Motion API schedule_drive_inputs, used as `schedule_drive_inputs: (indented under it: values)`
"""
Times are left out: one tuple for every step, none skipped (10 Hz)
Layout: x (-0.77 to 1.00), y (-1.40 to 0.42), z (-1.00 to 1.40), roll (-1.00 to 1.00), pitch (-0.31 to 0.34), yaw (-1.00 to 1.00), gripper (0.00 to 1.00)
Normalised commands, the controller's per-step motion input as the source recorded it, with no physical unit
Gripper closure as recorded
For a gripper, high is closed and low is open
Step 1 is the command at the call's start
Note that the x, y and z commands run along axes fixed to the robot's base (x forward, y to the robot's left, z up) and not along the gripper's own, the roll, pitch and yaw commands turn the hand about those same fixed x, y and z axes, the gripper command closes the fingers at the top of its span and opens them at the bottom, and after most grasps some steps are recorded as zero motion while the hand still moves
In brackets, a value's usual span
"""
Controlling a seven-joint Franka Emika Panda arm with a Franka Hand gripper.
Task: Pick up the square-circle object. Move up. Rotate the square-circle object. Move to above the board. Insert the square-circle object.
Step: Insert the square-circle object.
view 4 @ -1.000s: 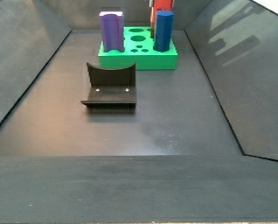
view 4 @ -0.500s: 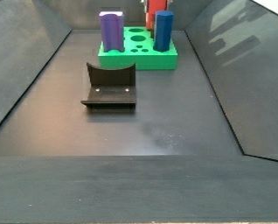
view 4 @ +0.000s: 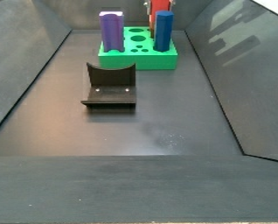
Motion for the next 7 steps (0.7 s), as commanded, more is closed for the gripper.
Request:
schedule_drive_inputs:
  values:
    - [0.15, 0.00, -0.62, 0.04, 0.000, 0.00, 1.00]
    - [0.24, 0.00, -0.60, 0.05, 0.000, 0.00, 1.00]
    - [0.34, 0.00, -0.59, 0.05, 0.029, -0.02, 1.00]
    - [0.34, 0.00, -0.63, 0.05, 0.014, -0.03, 1.00]
    - [0.26, -0.01, -0.67, 0.03, 0.000, -0.08, 1.00]
    - [0.05, -0.07, -0.73, 0.03, -0.053, -0.13, 1.00]
    - [0.00, -0.11, -0.79, 0.06, -0.107, -0.12, 1.00]
